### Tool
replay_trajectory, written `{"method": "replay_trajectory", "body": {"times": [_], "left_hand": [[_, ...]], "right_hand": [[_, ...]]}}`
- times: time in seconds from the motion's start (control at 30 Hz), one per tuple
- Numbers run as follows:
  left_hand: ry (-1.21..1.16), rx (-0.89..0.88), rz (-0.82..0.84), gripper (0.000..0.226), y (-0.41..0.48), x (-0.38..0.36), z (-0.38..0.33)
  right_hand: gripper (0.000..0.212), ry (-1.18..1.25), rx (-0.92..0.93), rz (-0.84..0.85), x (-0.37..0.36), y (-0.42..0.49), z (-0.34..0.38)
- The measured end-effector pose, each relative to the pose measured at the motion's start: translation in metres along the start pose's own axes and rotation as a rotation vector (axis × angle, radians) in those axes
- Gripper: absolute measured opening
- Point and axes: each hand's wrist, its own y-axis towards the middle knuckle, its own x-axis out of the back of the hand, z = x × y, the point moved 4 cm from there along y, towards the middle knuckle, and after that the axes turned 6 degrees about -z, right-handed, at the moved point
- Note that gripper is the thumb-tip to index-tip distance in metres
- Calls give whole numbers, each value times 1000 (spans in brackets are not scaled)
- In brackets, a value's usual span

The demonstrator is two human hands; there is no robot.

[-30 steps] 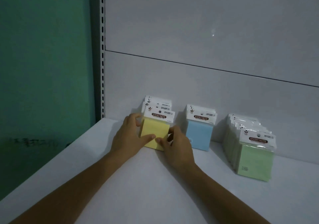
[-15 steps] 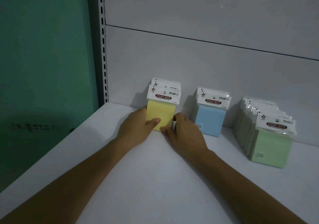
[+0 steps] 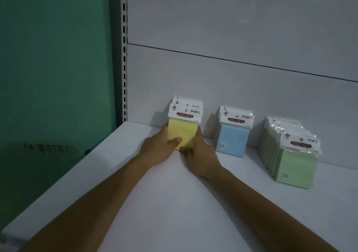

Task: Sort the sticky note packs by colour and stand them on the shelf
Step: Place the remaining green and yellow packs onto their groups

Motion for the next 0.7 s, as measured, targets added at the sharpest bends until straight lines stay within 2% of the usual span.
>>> {"method": "replay_trajectory", "body": {"times": [0.13,0.23,0.33,0.4,0.53,0.63,0.7], "left_hand": [[-112,-13,-76,73,0,2,-1],[-182,-4,-298,77,-5,14,-3],[-176,-134,-460,72,-19,23,-15],[-210,-217,-506,71,-29,25,-29],[-209,-402,-411,66,-48,10,-71],[-142,-491,-229,64,-52,-17,-99],[-109,-449,-116,68,-44,-40,-111]], "right_hand": [[80,120,33,-18,9,-4,7],[57,217,-48,-149,28,-15,-2],[32,209,-74,-240,52,-32,-23],[20,216,-112,-247,64,-41,-38],[12,254,-163,-276,85,-51,-63],[24,330,-218,-337,96,-49,-74],[39,353,-250,-351,97,-45,-76]]}}
